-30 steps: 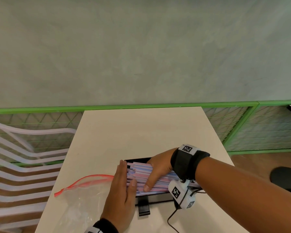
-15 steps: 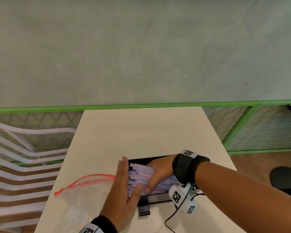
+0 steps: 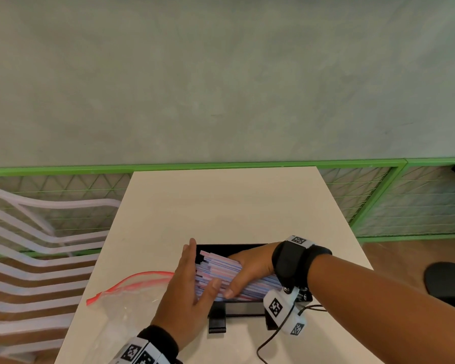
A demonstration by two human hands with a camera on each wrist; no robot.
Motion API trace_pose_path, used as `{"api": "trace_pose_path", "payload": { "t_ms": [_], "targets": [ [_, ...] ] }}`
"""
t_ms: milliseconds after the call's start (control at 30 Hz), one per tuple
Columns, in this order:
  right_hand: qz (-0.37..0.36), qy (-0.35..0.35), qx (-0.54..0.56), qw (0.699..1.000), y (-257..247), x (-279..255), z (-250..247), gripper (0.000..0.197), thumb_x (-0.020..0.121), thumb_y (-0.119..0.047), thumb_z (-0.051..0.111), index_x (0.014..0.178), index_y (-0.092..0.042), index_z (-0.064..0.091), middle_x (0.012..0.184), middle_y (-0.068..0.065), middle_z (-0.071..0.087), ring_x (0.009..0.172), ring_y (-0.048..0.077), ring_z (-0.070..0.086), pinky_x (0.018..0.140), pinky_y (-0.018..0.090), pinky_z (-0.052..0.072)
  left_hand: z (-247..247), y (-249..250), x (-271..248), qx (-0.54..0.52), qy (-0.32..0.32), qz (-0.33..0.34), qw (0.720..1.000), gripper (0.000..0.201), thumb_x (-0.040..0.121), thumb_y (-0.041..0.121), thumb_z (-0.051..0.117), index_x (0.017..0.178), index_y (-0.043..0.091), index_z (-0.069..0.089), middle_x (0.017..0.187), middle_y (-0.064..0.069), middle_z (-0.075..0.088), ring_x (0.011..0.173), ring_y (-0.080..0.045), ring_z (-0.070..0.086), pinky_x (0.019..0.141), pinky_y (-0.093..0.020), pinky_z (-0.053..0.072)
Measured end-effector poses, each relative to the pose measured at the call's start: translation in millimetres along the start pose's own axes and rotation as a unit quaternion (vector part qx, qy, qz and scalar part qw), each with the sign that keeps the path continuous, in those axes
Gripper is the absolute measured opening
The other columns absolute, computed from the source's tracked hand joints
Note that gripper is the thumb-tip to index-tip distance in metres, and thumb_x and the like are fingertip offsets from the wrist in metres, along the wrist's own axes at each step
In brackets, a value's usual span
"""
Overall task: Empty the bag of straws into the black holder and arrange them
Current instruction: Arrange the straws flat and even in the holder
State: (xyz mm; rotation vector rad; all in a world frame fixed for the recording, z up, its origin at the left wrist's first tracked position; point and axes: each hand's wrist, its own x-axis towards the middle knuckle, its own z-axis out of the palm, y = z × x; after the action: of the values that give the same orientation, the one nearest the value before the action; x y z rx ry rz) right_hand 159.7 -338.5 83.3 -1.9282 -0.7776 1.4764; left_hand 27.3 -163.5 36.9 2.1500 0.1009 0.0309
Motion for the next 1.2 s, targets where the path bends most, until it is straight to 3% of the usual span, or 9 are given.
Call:
{"api": "trace_pose_path", "payload": {
  "t_ms": [133,233,367,633,767,900,1033,1100,1200],
  "targets": [
    [0.029,0.002,0.003,1.0,-2,0,-3,0.046,0.095,-0.027,0.074,0.136,-0.012,0.062,0.129,0.018,0.07,0.111,0.027,0.067,0.113,0.049,0.048,-1,1,0,0.016,0.001,0.001,1.0,0.1,0.077,0.086,0.031,0.156,0.046,-0.015,0.171,0.012,-0.004,0.156,-0.007,0.003,0.126,-0.032,0.014],
    [0.047,0.004,0.001,0.999,-9,1,-6,0.051,0.089,-0.033,0.078,0.135,-0.016,0.065,0.135,0.017,0.069,0.124,0.036,0.066,0.113,0.049,0.048,-3,0,-1,0.026,-0.003,-0.009,1.0,0.105,0.074,0.089,0.035,0.156,0.046,-0.015,0.171,0.013,0.001,0.156,-0.009,0.01,0.126,-0.037,0.021],
    [0.052,0.015,-0.029,0.998,-16,3,-8,0.054,0.083,-0.039,0.082,0.132,-0.024,0.066,0.134,0.01,0.071,0.125,0.032,0.066,0.115,0.048,0.047,-1,1,-3,0.05,-0.001,-0.003,0.999,0.098,0.081,0.078,0.038,0.156,0.045,-0.015,0.17,0.012,0.012,0.154,-0.011,0.021,0.124,-0.041,0.029],
    [0.042,0.052,-0.066,0.996,-11,-8,-3,0.049,0.088,-0.027,0.083,0.132,-0.015,0.064,0.13,0.01,0.073,0.119,0.028,0.068,0.094,0.024,0.052,-2,4,-3,0.148,-0.01,0.007,0.989,0.094,0.086,0.074,0.028,0.155,0.037,-0.024,0.171,0.008,0.003,0.158,-0.014,0.0,0.127,-0.041,0.018],
    [0.059,0.07,-0.112,0.989,-15,-13,-3,0.059,0.087,-0.038,0.083,0.138,-0.019,0.06,0.134,0.006,0.07,0.121,0.025,0.067,0.104,0.032,0.051,-3,5,-5,0.116,0.004,0.017,0.993,0.091,0.094,0.062,0.043,0.157,0.038,-0.019,0.166,0.019,0.009,0.154,-0.007,0.016,0.125,-0.03,0.022],
    [0.073,0.11,-0.213,0.968,-14,-23,-3,0.087,0.084,-0.061,0.075,0.156,-0.029,0.038,0.153,-0.003,0.053,0.133,0.02,0.055,0.114,0.036,0.042,-4,6,-8,0.076,0.007,0.012,0.997,0.089,0.096,0.054,0.05,0.154,0.046,-0.017,0.157,0.029,0.002,0.146,0.004,0.017,0.116,-0.017,0.018],
    [0.042,0.147,-0.258,0.954,-6,-35,-4,0.085,0.09,-0.061,0.068,0.161,-0.031,0.031,0.161,-0.002,0.045,0.143,0.02,0.047,0.119,0.037,0.038,-6,4,-7,0.117,-0.019,0.033,0.992,0.085,0.085,0.077,0.025,0.153,0.045,-0.016,0.167,0.023,-0.012,0.153,0.002,0.003,0.12,-0.019,0.011],
    [0.026,0.177,-0.286,0.941,2,-43,-4,0.079,0.091,-0.063,0.065,0.157,-0.032,0.037,0.157,-0.002,0.05,0.139,0.02,0.051,0.116,0.038,0.041,-7,2,-6,0.148,-0.028,0.032,0.988,0.094,0.081,0.082,0.013,0.159,0.035,-0.007,0.167,0.02,-0.015,0.155,-0.001,0.003,0.12,-0.018,0.01],
    [0.011,0.251,-0.308,0.918,22,-63,-1,0.067,0.092,-0.064,0.059,0.152,-0.036,0.044,0.141,-0.006,0.057,0.125,0.015,0.056,0.107,0.035,0.046,-8,3,-5,0.17,-0.044,0.027,0.984,0.095,0.08,0.081,0.008,0.159,0.031,-0.012,0.167,0.017,-0.021,0.155,-0.004,0.002,0.121,-0.018,0.009]
  ]
}}
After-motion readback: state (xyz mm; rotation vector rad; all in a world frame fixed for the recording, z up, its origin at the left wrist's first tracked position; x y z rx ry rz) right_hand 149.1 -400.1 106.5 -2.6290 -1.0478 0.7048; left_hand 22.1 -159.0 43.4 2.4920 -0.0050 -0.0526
